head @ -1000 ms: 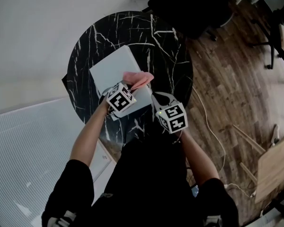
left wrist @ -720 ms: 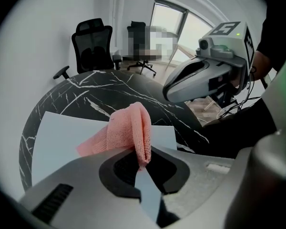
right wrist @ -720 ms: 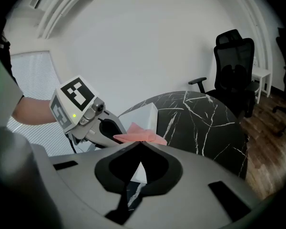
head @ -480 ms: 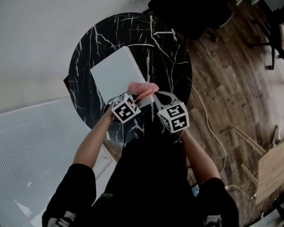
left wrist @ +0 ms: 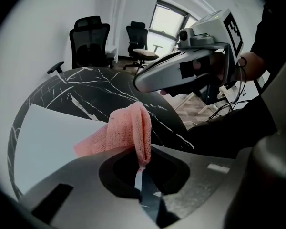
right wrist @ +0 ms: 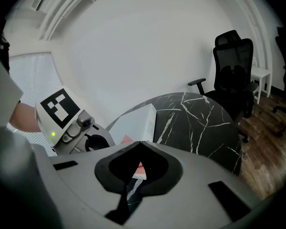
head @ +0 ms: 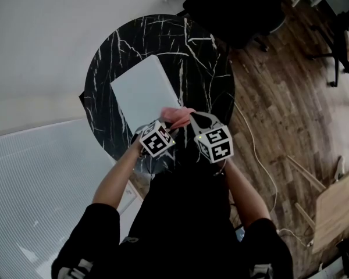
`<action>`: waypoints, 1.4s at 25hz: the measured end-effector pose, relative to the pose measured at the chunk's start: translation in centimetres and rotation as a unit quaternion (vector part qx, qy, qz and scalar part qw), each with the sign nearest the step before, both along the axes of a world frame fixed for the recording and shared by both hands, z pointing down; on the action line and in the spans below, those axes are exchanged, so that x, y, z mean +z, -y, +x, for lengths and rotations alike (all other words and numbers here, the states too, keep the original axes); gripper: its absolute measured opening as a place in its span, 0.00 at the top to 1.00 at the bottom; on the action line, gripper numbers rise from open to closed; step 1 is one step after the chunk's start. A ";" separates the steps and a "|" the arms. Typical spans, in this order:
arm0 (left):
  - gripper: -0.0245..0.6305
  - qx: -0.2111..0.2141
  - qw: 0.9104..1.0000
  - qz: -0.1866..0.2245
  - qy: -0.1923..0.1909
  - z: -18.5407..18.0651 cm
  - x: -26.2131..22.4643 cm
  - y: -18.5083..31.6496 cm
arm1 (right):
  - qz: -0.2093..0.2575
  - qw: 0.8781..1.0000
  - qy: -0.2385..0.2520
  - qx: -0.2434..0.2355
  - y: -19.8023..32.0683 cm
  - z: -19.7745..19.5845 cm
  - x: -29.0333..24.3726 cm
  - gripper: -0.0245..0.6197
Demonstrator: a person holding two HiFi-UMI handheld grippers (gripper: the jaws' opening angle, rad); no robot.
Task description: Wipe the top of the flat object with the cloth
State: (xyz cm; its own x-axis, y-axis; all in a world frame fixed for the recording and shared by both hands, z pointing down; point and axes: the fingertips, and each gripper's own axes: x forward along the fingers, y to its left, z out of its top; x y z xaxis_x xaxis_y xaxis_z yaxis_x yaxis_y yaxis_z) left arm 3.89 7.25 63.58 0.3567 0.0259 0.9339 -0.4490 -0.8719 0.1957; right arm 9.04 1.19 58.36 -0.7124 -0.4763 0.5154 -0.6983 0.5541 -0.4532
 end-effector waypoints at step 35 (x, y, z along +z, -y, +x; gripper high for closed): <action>0.93 -0.488 0.825 0.219 -0.182 -12.0 -13.0 0.0 | 0.129 0.984 0.005 -0.121 0.0 -10.4 -9.8 0.97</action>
State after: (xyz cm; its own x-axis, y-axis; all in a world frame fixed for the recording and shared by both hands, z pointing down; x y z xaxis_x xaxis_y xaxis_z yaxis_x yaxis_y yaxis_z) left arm -8.15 7.27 50.63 0.2658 -0.7514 0.6039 -0.9604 -0.1522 0.2334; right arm -1.34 1.24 48.59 -0.8256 -0.4058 0.3921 -0.5278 0.8013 -0.2818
